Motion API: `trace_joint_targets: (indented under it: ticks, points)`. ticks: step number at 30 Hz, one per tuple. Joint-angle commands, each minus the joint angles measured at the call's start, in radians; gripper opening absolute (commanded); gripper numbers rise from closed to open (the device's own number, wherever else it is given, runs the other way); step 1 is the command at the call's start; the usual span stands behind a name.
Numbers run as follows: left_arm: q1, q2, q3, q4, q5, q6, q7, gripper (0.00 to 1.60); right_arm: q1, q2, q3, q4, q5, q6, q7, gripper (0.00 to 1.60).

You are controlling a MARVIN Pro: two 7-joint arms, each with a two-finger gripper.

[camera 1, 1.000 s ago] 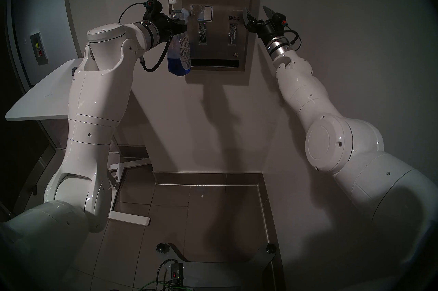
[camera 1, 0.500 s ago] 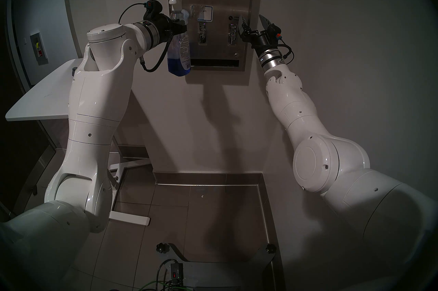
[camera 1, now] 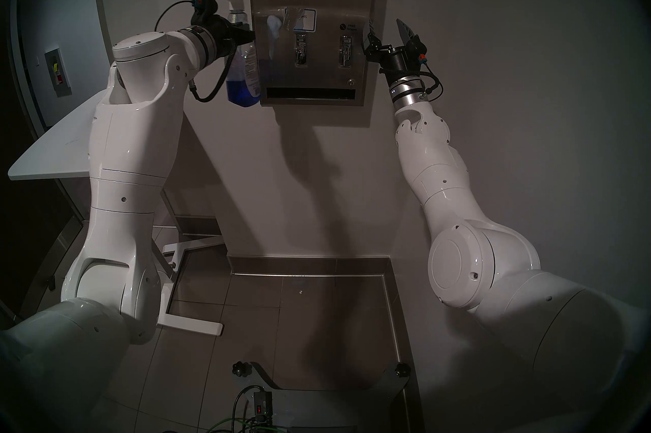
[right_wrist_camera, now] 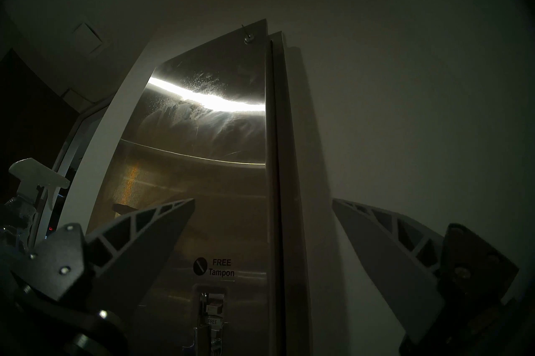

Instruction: Pick up the cleaner bottle and spray the cleaner onto the surface

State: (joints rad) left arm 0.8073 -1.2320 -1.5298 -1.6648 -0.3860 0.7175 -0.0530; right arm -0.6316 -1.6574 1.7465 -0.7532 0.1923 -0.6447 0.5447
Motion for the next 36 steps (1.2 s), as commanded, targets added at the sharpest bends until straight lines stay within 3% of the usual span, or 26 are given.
trace_joint_targets:
  ticks: [1,10,20,28,33,36]
  points:
    - [-0.05,0.044,-0.062,-0.085,0.056,-0.01,0.083,0.0,-0.012,-0.016,-0.009,-0.106,-0.019,0.008,-0.023,1.6]
    - [0.005,0.092,-0.136,-0.141,0.143,0.037,0.229,0.0,-0.048,-0.028,-0.022,-0.164,-0.045,0.05,-0.049,1.6]
    - [0.143,0.107,-0.259,-0.224,0.208,0.134,0.38,0.0,-0.094,-0.044,-0.037,-0.26,-0.082,0.143,-0.091,1.6]
    - [0.26,0.077,-0.352,-0.269,0.205,0.182,0.43,0.0,-0.133,-0.064,-0.054,-0.351,-0.12,0.252,-0.141,1.6]
    - [0.288,0.061,-0.389,-0.268,0.188,0.162,0.426,0.0,-0.152,-0.074,-0.063,-0.398,-0.144,0.314,-0.169,1.6]
    - [0.313,0.056,-0.418,-0.251,0.17,0.112,0.399,0.0,-0.166,-0.081,-0.071,-0.436,-0.165,0.367,-0.195,1.6]
